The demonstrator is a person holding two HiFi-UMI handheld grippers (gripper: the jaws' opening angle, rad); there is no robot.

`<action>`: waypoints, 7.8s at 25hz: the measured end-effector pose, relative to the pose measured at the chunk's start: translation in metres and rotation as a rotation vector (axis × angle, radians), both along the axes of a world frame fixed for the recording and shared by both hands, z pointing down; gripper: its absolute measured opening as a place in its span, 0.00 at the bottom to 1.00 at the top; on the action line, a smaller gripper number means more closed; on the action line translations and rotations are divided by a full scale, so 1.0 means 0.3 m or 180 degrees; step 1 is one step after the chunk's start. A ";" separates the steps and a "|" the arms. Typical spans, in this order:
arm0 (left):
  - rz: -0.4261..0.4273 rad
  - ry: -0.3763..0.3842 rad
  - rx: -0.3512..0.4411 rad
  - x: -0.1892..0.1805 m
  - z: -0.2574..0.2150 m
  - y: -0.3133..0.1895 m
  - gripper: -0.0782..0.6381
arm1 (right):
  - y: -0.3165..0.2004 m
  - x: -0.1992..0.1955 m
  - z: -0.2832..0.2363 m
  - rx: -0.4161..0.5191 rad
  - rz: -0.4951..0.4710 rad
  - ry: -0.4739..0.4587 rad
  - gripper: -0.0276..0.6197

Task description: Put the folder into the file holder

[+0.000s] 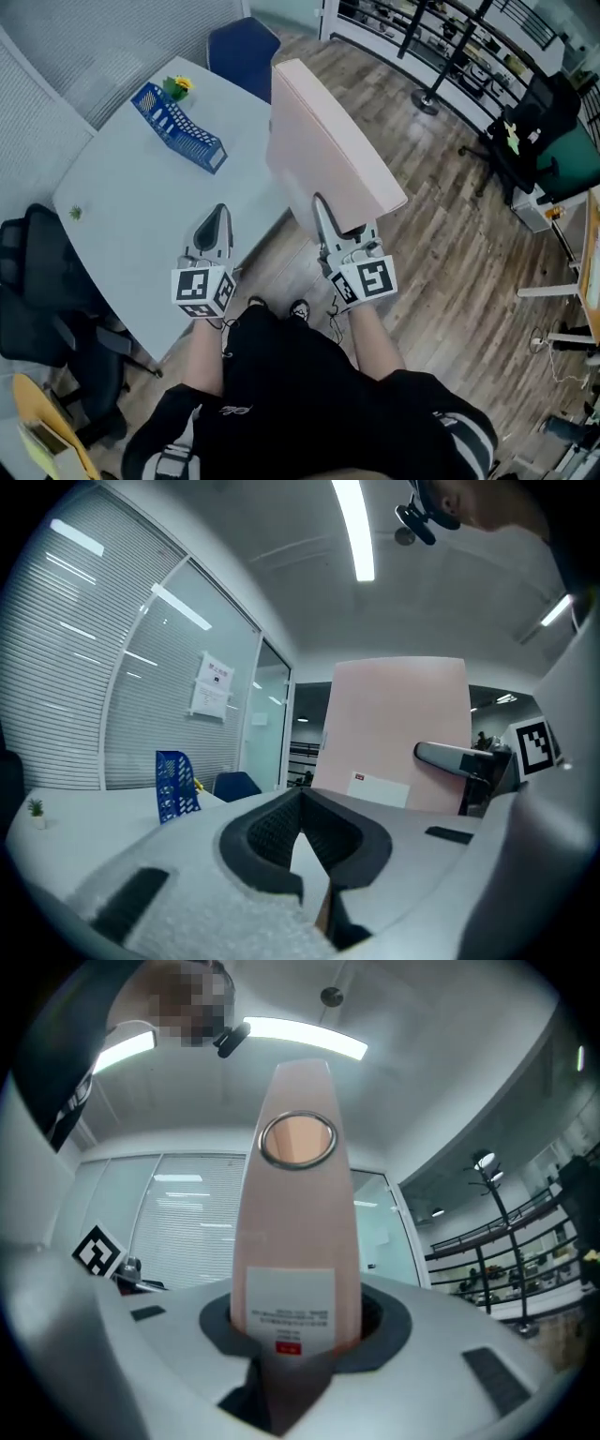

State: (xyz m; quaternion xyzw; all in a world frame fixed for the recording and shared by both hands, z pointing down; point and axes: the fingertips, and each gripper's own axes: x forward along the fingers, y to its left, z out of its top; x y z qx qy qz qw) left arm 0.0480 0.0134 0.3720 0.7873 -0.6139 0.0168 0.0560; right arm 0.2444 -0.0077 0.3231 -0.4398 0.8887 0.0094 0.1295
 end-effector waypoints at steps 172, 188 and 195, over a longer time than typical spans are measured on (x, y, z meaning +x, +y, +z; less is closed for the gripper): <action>-0.1992 0.0736 -0.0598 -1.098 0.530 -0.503 0.11 | -0.920 -1.463 0.377 -0.0165 -0.1539 0.0503 0.29; -0.2014 0.0719 -0.0661 -1.104 0.551 -0.490 0.11 | -0.929 -1.447 0.434 -0.0232 -0.1563 0.0401 0.29; -0.1984 0.0726 -0.0680 -1.090 0.555 -0.501 0.11 | -0.919 -1.455 0.451 -0.0238 -0.1586 0.0441 0.29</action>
